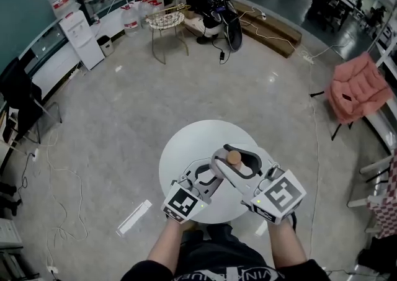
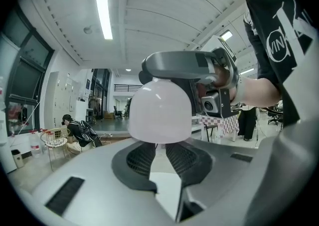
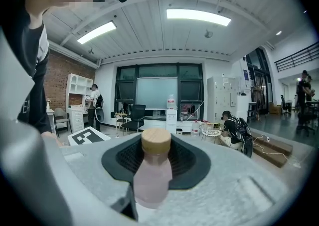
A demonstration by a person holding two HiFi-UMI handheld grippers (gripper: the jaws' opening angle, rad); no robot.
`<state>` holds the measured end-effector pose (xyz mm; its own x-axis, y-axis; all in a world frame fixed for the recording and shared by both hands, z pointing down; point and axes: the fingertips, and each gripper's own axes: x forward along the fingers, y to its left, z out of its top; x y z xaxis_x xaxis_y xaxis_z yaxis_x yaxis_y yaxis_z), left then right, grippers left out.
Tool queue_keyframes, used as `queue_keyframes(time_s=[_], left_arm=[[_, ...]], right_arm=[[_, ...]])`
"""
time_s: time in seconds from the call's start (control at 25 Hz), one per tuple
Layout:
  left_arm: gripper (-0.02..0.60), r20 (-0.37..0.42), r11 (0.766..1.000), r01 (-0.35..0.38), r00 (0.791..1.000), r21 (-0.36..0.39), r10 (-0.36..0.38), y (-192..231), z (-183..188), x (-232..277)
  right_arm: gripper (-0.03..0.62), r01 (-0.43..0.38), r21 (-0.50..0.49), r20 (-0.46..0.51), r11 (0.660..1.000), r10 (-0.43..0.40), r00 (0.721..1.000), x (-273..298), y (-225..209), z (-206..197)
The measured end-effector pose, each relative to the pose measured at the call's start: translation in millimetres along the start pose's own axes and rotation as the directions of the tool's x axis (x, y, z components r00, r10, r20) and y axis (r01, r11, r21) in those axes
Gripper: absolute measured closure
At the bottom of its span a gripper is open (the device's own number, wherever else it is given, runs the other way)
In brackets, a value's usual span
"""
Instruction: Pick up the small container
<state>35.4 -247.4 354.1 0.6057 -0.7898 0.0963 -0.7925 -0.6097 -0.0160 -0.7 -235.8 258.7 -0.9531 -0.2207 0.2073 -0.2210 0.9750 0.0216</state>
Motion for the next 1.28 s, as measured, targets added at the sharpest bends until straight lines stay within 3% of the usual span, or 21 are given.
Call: queue_keyframes(time_s=[0.84,1.28], left_arm=[[0.520,0.060,0.998,-0.058,0.997,0.027,0.057,12,54,-4],[0.523,0.078,0.997,-0.071,0.995,0.038,0.068,10,59,-6]], right_arm=[[0.468,-0.043,-0.059,0.024,0.997,0.044,0.999,-4,0,52],[0.467,-0.048,-0.074,0.035,0.996,0.050,0.998,-8,5,56]])
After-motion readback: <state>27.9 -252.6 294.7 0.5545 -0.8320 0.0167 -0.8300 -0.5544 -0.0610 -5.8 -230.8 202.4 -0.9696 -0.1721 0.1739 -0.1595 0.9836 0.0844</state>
